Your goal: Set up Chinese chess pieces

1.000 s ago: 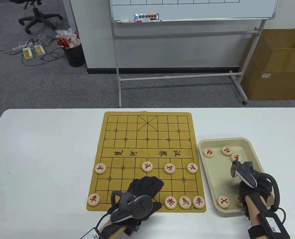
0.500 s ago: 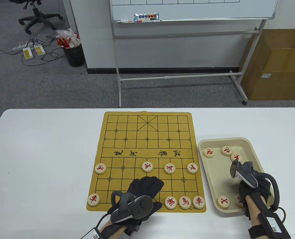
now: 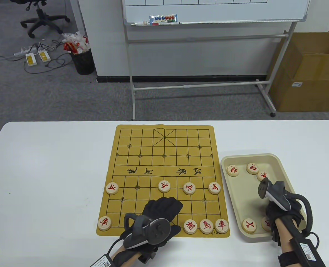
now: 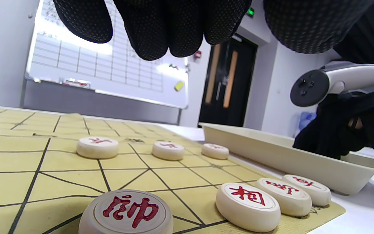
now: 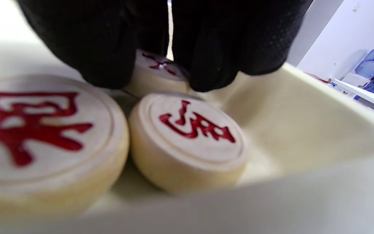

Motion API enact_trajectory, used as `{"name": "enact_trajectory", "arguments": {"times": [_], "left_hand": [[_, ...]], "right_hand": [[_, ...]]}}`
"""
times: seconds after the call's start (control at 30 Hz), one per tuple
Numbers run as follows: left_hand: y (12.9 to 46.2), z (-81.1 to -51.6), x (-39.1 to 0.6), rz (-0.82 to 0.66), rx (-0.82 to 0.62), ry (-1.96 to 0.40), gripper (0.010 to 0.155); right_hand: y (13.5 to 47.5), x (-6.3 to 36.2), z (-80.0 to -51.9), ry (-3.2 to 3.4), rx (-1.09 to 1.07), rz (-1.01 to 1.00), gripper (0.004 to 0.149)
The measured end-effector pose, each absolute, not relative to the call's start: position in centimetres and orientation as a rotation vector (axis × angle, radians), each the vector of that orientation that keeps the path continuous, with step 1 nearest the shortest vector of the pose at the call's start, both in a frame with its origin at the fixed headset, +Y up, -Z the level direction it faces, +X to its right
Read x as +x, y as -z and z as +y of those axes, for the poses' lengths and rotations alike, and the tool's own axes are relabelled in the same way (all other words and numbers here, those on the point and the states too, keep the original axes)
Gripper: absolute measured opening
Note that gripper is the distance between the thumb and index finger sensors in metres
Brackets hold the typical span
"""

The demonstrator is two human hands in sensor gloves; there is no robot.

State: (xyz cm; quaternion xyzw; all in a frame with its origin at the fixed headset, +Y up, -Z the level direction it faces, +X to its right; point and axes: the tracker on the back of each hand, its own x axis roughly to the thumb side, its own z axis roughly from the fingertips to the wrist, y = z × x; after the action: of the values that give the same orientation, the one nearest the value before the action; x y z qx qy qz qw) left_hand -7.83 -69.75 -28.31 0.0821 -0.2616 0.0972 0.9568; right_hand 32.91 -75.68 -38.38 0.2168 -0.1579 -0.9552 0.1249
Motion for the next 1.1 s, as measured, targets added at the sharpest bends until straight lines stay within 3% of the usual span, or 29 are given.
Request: {"name": "enact_trajectory", "arguments": {"times": [0.73, 1.1], "left_hand": [[28.3, -69.8, -7.8, -0.53, 0.164, -0.197, 0.078], [28.4, -69.8, -7.8, -0.529, 0.167, -0.203, 0.078]], "right_hand": [[38.5, 32.4, -75.8, 2.773, 0.617, -0.434, 0.07], [37.7, 32.3, -72.7, 2.902, 0.624, -0.241, 0.076]]}}
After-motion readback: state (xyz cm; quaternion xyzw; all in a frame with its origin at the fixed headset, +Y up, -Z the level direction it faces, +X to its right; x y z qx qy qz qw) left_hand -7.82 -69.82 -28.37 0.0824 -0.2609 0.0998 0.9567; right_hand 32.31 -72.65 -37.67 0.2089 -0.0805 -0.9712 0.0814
